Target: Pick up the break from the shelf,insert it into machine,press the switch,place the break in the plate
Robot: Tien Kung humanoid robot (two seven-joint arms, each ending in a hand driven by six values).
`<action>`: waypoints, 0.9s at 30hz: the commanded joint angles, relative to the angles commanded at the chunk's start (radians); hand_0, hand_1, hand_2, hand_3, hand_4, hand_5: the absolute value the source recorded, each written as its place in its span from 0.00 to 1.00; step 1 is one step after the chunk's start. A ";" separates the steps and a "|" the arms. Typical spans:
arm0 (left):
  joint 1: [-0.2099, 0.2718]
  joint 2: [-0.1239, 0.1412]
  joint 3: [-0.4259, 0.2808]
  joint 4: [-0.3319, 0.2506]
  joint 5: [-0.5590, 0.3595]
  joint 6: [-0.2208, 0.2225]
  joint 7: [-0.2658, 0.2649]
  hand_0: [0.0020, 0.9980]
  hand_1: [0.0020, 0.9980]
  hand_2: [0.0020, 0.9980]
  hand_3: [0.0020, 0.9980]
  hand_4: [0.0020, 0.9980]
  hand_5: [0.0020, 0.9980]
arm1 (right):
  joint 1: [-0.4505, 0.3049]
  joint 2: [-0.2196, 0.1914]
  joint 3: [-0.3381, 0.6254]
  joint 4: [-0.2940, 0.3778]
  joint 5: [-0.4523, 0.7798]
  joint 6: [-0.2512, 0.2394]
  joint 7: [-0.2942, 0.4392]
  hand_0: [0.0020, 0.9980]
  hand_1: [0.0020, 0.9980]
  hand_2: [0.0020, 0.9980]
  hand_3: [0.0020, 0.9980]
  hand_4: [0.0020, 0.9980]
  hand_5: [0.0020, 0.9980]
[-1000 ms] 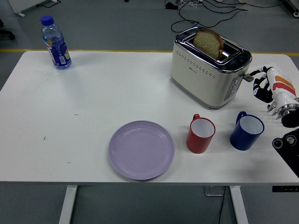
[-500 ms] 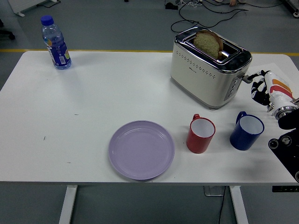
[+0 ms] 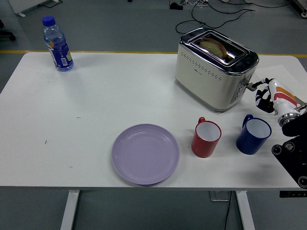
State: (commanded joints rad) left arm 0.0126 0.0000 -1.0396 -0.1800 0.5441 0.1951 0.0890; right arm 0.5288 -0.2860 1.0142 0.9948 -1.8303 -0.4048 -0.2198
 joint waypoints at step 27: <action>-0.004 0.000 0.002 0.000 0.006 -0.003 0.002 0.67 0.66 0.67 0.69 0.42 0.96 | -0.004 -0.059 0.158 0.113 -0.027 -0.026 -0.003 0.12 0.19 0.32 0.60 0.49 0.00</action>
State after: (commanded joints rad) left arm 0.0082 0.0000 -1.0381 -0.1800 0.5503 0.1918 0.0909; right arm 0.5252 -0.3453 1.1726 1.1073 -1.8574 -0.4311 -0.2223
